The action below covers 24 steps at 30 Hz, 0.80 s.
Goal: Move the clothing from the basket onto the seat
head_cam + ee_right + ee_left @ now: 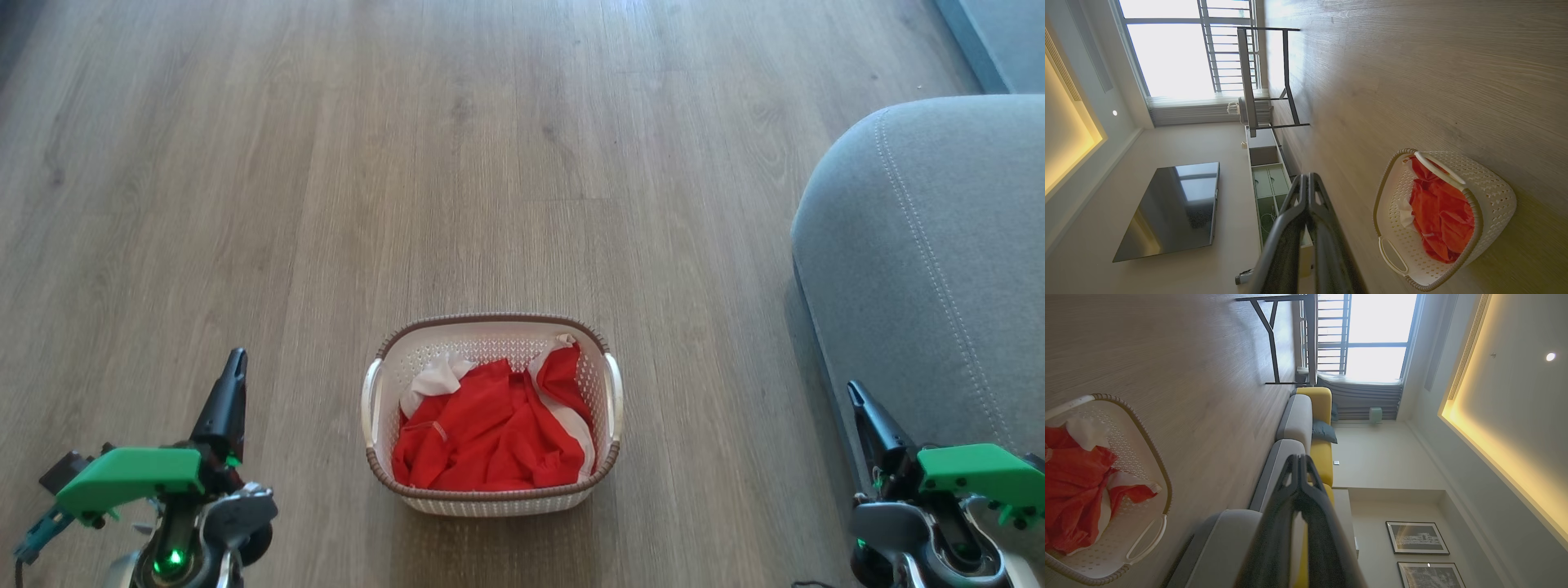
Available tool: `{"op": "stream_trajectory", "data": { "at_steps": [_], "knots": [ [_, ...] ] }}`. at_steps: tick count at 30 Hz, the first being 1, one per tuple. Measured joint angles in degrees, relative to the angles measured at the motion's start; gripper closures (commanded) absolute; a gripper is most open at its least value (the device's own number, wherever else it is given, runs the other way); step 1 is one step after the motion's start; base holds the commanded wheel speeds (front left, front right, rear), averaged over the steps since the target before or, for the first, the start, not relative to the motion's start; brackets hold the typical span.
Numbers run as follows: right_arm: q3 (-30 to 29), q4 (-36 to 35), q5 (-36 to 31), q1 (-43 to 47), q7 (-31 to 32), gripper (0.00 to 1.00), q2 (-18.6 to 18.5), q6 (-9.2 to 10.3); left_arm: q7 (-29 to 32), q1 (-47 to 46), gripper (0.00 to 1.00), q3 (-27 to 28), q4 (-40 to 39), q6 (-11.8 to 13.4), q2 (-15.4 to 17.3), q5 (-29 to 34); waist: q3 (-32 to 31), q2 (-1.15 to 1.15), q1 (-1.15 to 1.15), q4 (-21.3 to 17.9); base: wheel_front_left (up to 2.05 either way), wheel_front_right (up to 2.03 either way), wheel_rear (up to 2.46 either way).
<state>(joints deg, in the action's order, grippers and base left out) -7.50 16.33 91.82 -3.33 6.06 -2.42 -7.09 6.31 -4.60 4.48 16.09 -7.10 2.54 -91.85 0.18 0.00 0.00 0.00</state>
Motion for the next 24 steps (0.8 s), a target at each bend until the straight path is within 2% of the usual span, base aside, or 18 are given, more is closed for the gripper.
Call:
{"op": "stream_trajectory", "data": {
  "at_steps": [23,24],
  "knots": [
    [0.0,0.0,0.0,0.0,0.0,1.00,0.0,0.00,0.0,0.0,1.00,0.0,0.0,0.0,0.0,0.0,0.0,0.00,0.00,0.0,0.00,0.00,0.00],
    [0.0,0.0,0.0,0.0,0.0,0.00,0.0,0.00,0.0,0.0,0.00,0.0,0.0,0.0,0.0,0.0,0.0,0.00,0.00,0.0,0.00,0.00,0.00]
  ]
}}
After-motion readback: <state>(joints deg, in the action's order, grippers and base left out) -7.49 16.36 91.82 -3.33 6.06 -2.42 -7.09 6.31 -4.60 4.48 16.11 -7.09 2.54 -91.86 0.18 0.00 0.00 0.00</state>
